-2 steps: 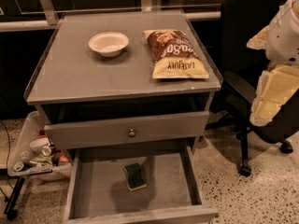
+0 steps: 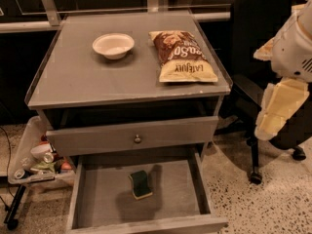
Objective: Pick sponge from middle drawer and place on counter
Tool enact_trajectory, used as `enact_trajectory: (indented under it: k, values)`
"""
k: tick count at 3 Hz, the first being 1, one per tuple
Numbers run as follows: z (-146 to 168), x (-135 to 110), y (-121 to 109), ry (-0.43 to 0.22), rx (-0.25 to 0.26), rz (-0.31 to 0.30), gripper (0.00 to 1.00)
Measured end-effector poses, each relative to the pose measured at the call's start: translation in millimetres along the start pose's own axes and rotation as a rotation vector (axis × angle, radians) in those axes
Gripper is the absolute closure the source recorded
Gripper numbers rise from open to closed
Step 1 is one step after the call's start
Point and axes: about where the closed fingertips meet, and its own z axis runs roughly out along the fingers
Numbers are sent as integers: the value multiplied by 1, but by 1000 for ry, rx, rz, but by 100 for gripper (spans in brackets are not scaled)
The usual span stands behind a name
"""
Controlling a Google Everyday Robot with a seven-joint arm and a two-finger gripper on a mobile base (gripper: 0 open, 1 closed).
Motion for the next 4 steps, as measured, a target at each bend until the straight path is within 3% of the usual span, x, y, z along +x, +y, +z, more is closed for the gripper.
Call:
enact_trajectory:
  k: [1,2,3,4]
  values:
    - [42,-12,28,-19,-71,62,0]
    - [110,-21,64,-1,-204,151,0]
    - [110,-21,64,-1,-204,151,0]
    - [138,-33,76,-37,-221,173,0]
